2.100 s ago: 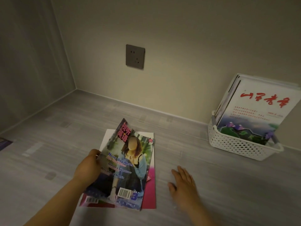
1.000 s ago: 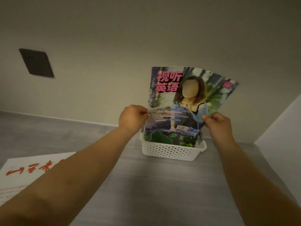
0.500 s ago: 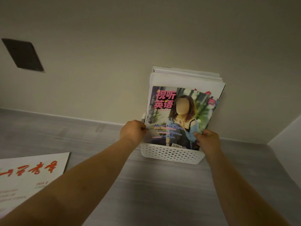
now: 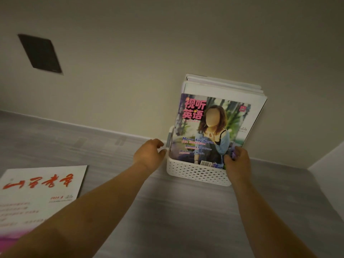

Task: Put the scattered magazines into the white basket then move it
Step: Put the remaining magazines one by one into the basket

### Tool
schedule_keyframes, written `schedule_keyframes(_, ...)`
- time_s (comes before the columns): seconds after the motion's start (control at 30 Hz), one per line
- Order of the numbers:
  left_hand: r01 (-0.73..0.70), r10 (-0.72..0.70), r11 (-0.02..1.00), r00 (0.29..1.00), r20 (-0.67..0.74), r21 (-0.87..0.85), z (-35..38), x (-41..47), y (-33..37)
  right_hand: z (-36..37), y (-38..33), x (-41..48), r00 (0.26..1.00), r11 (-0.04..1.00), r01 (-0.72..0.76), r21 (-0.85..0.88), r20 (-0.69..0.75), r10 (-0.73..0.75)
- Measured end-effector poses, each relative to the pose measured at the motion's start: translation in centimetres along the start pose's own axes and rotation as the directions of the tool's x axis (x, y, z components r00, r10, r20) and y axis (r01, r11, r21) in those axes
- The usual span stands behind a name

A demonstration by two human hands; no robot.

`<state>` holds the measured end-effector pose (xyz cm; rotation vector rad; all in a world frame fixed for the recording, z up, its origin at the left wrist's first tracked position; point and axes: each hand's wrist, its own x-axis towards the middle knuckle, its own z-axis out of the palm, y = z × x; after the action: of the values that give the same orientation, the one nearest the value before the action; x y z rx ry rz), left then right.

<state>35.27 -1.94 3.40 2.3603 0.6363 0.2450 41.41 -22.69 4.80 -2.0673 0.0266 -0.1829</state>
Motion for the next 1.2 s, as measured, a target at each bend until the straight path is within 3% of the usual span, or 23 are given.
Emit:
schedule_keyframes(0.17,0.038,-0.046,0.983,0.998,-0.040,-0.181,-3.2,-6.2,-5.8,1.0,-0.8,-4.8,0.997,0.996,0.080,-0.049,0.007,-0.080)
schedule_keyframes(0.33,0.217,-0.243,0.956,0.963,-0.115,-0.199,-8.0,-12.5,-14.3,5.0,-0.4,-12.7,0.980,0.989,0.093,-0.114,0.184,-0.071)
schedule_keyframes(0.47,0.338,-0.361,0.930,0.913,-0.189,-0.141,-12.0,-15.4,-20.1,9.2,0.2,-18.9,0.909,0.956,0.167,-0.242,0.414,-0.053)
schedule_keyframes(0.6,0.484,-0.461,0.872,0.864,-0.205,0.076,-15.0,-16.3,-25.0,12.2,1.4,-23.5,0.797,0.814,0.416,-0.406,0.594,-0.110)
schedule_keyframes(0.67,0.548,-0.528,0.823,0.836,-0.151,0.151,-15.8,-16.7,-26.8,12.7,1.9,-24.5,0.786,0.731,0.483,-0.482,0.606,-0.120)
schedule_keyframes(0.8,0.562,-0.555,0.800,0.826,-0.096,0.212,-16.6,-16.1,-28.6,12.7,2.1,-24.7,0.797,0.715,0.482,-0.506,0.592,-0.118)
schedule_keyframes(1.0,0.676,-0.680,0.730,0.733,0.005,0.105,-18.7,-13.7,-29.9,12.9,2.0,-24.9,0.801,0.685,0.488,-0.541,0.589,-0.105)
schedule_keyframes(1.2,0.586,-0.588,0.809,0.803,0.097,0.048,-20.0,-13.9,-29.3,12.7,1.5,-24.8,0.790,0.714,0.467,-0.522,0.609,-0.072)
